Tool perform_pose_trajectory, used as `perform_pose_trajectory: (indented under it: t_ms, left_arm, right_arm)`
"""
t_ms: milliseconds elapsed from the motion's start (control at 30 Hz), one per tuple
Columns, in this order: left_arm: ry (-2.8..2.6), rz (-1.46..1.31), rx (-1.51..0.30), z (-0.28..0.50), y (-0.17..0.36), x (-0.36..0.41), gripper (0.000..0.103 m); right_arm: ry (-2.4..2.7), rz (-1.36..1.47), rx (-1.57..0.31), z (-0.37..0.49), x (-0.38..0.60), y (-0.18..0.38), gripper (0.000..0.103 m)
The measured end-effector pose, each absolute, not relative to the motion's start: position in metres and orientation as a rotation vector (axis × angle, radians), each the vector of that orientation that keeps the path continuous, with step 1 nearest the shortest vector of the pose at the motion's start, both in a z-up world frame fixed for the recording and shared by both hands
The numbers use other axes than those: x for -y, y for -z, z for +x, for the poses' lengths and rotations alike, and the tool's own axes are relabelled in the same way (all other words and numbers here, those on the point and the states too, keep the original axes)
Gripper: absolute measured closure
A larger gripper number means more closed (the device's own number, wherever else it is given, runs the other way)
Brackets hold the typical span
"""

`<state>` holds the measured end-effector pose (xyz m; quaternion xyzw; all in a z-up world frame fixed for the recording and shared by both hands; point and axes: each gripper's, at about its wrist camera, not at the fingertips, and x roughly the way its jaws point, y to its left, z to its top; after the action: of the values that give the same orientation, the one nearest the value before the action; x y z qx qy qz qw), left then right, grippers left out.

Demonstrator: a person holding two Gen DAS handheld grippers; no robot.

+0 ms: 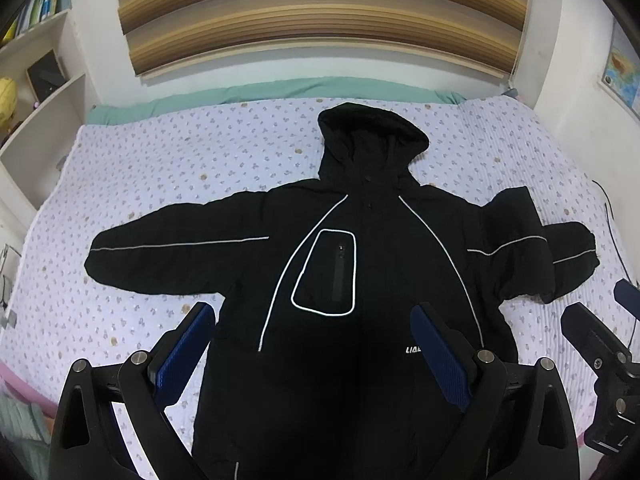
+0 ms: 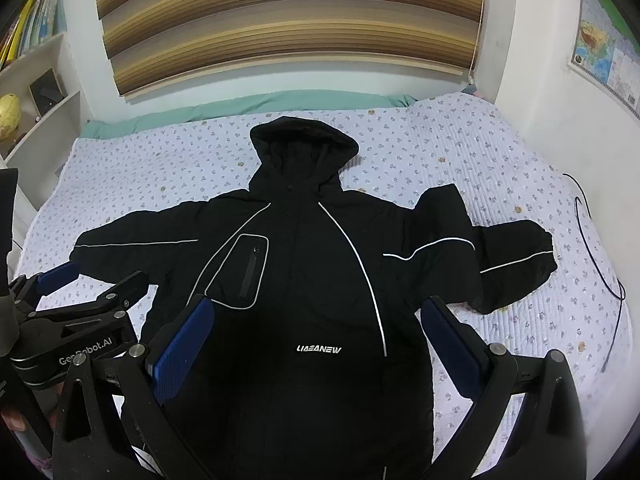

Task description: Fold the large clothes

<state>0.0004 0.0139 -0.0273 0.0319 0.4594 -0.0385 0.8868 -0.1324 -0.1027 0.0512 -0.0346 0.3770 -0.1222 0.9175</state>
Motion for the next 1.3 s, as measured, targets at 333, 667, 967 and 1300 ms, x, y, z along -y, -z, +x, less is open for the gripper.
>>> perform_pose_trajectory:
  t_ms: [333, 667, 967, 1300]
  left_arm:
    - [0.077, 0.107, -0.981, 0.006, 0.032, -0.004, 0.005]
    - [0.087, 0.070, -0.971, 0.006, 0.028, -0.009, 0.005]
    - [0.089, 0.069, -0.978, 0.007, 0.027, -0.008, 0.005]
    - [0.092, 0.067, -0.985, 0.008, 0.030, -0.006, 0.005]
  right_arm:
    - [0.248, -0.059, -0.775, -0.132, 0.103, -0.051, 0.000]
    - [0.274, -0.048, -0.773, -0.129, 0.116, -0.054, 0.000]
    - [0.267, -0.062, -0.781, -0.128, 0.115, -0.051, 0.000]
    - [0.249, -0.066, -0.792, -0.127, 0.113, -0.048, 0.000]
